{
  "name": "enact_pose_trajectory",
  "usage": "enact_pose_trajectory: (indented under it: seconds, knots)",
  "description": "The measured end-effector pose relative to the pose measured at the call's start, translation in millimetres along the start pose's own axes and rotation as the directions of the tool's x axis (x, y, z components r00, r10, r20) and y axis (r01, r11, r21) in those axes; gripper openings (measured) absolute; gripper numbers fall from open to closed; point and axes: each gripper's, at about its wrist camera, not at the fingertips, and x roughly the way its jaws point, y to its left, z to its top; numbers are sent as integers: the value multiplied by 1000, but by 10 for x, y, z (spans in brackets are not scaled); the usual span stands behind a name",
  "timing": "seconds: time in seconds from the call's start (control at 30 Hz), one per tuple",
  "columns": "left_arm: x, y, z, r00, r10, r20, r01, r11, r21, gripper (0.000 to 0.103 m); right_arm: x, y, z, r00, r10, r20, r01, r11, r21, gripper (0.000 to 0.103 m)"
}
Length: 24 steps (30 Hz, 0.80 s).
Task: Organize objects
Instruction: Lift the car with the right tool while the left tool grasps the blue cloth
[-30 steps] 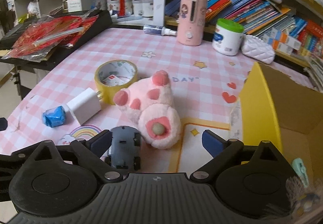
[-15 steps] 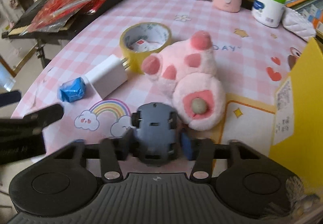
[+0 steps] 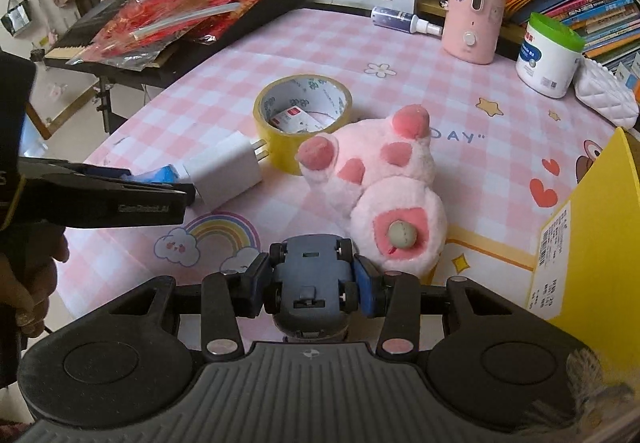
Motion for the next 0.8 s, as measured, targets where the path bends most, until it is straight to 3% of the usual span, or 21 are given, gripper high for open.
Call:
enact_pose_trajectory:
  seconds: [0.13,0.6,0.8]
  knots:
    - [-29,7,3,1000,-8,-2,8,1000,-5,50,-10,-6,-5,1000,9,-1,-9,1000,2,41]
    - [-635,101,-206,988,-139,61,141,989,-36,47,-154,68,-235,999,-12,-51,16,997,74,41]
    - [-938,145,-319,976,-194,99,197,980,-26,47,-480,144,-308,996,-50,80,40,992,120,41]
